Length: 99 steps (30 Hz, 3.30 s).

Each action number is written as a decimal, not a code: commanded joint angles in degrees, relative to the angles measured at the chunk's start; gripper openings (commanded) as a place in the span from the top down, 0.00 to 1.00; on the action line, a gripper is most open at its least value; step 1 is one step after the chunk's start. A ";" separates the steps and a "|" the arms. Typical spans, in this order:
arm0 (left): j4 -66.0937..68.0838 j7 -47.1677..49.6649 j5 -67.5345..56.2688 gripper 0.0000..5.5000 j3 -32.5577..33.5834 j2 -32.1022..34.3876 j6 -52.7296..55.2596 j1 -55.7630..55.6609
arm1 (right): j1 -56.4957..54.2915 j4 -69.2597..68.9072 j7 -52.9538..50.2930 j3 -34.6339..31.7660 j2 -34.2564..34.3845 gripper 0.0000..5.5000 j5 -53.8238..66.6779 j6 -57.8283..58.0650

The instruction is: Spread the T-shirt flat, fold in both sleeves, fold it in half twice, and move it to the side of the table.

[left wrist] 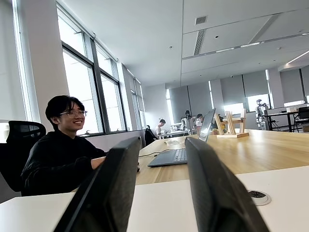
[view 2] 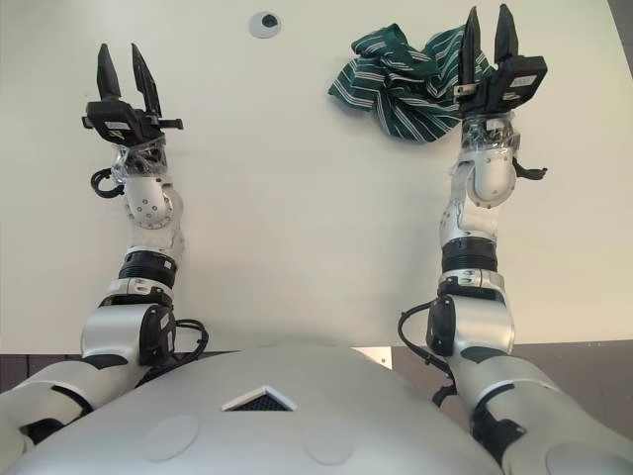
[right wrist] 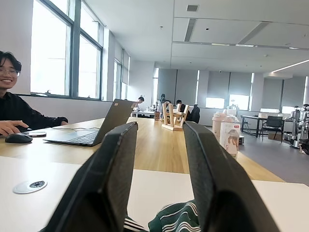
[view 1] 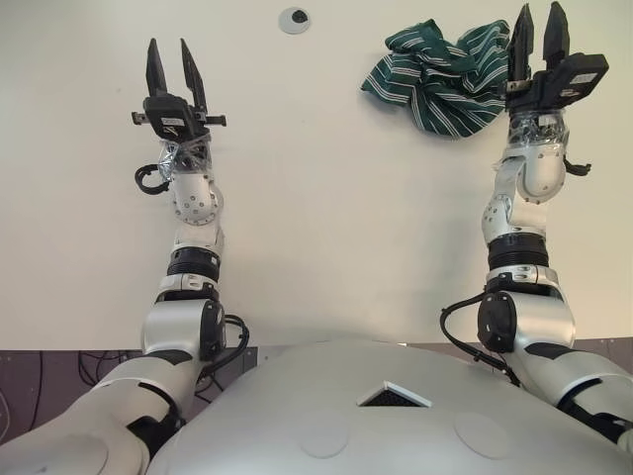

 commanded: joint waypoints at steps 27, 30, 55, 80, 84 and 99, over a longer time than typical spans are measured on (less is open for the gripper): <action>2.15 0.35 -0.34 0.70 3.10 0.26 -4.10 -0.03 | -2.21 1.77 -1.32 0.15 -0.69 0.69 -4.27 -1.97; 1.36 0.29 -0.23 0.70 2.95 0.15 -3.87 0.21 | -2.10 1.71 -1.41 0.12 -0.60 0.69 -4.37 -1.89; -1.07 -0.12 0.35 0.70 2.58 -0.47 -2.89 -0.43 | -8.95 18.65 -12.79 5.57 -9.10 0.69 -20.74 7.82; -3.77 -0.94 1.60 0.70 0.11 -2.82 0.83 -0.94 | 12.68 -4.64 46.31 23.64 -20.50 0.69 -7.24 9.88; -3.50 -1.94 1.37 0.70 -0.48 -3.17 1.41 -1.37 | 18.96 -15.46 50.20 23.52 -22.95 0.69 -1.20 15.16; -43.47 -47.13 -30.96 0.70 -9.32 8.68 35.13 19.75 | 25.50 -23.23 46.25 22.77 -21.37 0.69 1.36 21.15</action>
